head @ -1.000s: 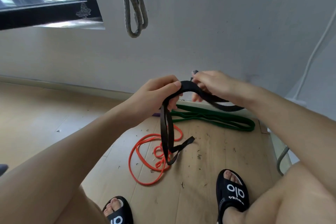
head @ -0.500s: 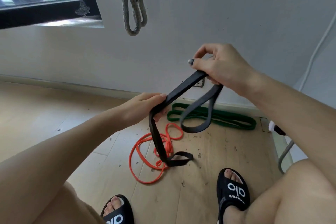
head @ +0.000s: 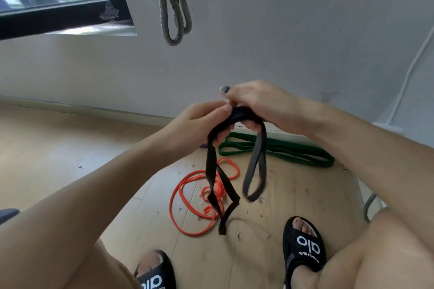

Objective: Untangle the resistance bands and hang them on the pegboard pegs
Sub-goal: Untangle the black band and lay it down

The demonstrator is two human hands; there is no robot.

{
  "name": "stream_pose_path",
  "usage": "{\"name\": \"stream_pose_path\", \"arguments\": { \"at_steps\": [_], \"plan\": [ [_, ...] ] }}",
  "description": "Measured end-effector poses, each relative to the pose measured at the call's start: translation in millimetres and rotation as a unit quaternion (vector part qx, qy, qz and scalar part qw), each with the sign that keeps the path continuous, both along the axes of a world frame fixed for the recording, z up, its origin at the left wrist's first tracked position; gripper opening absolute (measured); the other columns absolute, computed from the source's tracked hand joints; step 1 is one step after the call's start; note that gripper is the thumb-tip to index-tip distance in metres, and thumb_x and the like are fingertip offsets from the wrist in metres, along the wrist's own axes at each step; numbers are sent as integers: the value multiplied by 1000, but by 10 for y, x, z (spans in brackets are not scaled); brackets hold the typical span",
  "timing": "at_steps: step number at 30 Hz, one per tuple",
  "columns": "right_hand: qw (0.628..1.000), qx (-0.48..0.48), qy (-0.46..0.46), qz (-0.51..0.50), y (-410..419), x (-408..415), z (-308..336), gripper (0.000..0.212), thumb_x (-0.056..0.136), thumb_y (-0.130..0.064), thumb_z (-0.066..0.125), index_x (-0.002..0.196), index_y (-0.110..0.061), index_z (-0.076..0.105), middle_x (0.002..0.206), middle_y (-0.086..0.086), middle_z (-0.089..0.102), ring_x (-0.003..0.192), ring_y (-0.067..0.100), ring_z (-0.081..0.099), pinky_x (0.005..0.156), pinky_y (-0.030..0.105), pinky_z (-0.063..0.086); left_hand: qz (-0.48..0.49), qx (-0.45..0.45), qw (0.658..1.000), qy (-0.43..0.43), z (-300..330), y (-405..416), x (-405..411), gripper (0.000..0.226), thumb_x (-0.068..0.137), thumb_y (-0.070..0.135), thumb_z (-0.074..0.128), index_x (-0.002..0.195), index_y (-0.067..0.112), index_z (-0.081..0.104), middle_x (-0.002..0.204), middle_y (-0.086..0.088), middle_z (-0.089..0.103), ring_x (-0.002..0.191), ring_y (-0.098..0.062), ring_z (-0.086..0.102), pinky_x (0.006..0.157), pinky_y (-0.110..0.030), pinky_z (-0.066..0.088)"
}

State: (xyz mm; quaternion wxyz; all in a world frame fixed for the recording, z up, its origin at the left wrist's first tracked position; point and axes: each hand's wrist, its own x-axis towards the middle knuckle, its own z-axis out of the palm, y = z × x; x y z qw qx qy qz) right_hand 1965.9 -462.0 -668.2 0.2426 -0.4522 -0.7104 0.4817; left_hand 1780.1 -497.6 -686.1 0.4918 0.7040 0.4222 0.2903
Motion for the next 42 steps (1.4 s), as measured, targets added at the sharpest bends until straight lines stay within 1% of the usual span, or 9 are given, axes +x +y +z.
{"name": "stream_pose_path", "arguments": {
  "at_steps": [5,8,14,17,21,26,31,37,42],
  "plan": [
    [990,120,-58,-55,-16,35,45,17,97,-29,69,87,-16,63,49,-9,49,39,4,37,42,15,29,-24,-84,995,56,-87,26,-90,43,111,33,33,103,11,68,85,-1,72,86,-17,68,94,-37,51],
    [985,148,-49,-75,-21,61,80,16,95,-28,71,88,-17,63,49,-7,50,39,5,36,42,14,30,-45,-99,991,73,-139,4,-121,45,111,36,28,100,12,64,81,3,69,84,-16,66,93,-34,49],
    [978,148,-87,-122,41,132,89,20,96,-35,68,88,-17,67,55,1,56,48,11,45,56,29,38,-27,-72,997,-6,-48,8,-158,30,108,29,35,102,8,54,82,-7,51,81,-26,45,85,-41,37],
    [990,86,-65,-87,13,143,103,32,104,-41,54,92,-13,66,58,3,64,50,13,51,57,31,43,-13,-77,996,-40,-13,-5,-178,25,105,21,41,105,4,59,89,-7,58,91,-28,44,87,-44,32],
    [999,20,-46,-12,-104,-15,60,47,108,-46,40,100,-6,64,61,4,65,50,16,53,51,30,44,11,-89,995,-37,-36,-33,-129,27,103,22,48,114,1,61,96,-8,61,96,-26,51,93,-42,39],
    [991,123,-46,-40,-126,-76,50,16,103,-33,60,100,-18,61,52,-4,61,44,5,49,49,16,38,-5,-158,985,-71,-31,-15,-125,41,111,24,32,134,3,59,92,-12,68,93,-22,66,94,-38,55],
    [989,139,-14,-54,-138,-74,75,12,100,-28,65,99,-17,61,49,-7,60,43,4,48,47,12,37,-43,-216,972,-78,-22,-25,-138,38,110,31,32,120,12,63,96,-6,70,91,-17,67,83,-29,53],
    [989,134,-12,-61,-124,-67,83,13,100,-24,66,91,-16,62,52,-3,57,44,7,47,48,13,38,-87,-237,965,-75,-33,22,-198,36,104,39,37,114,9,55,84,-6,60,99,-30,58,104,-49,47],
    [990,124,2,-67,-104,-31,77,16,100,-24,66,88,-13,62,55,2,58,46,10,47,50,15,38,-75,-182,978,-70,-53,16,-162,35,107,35,33,113,12,58,86,-4,57,89,-21,55,98,-39,46]
  ]
}}
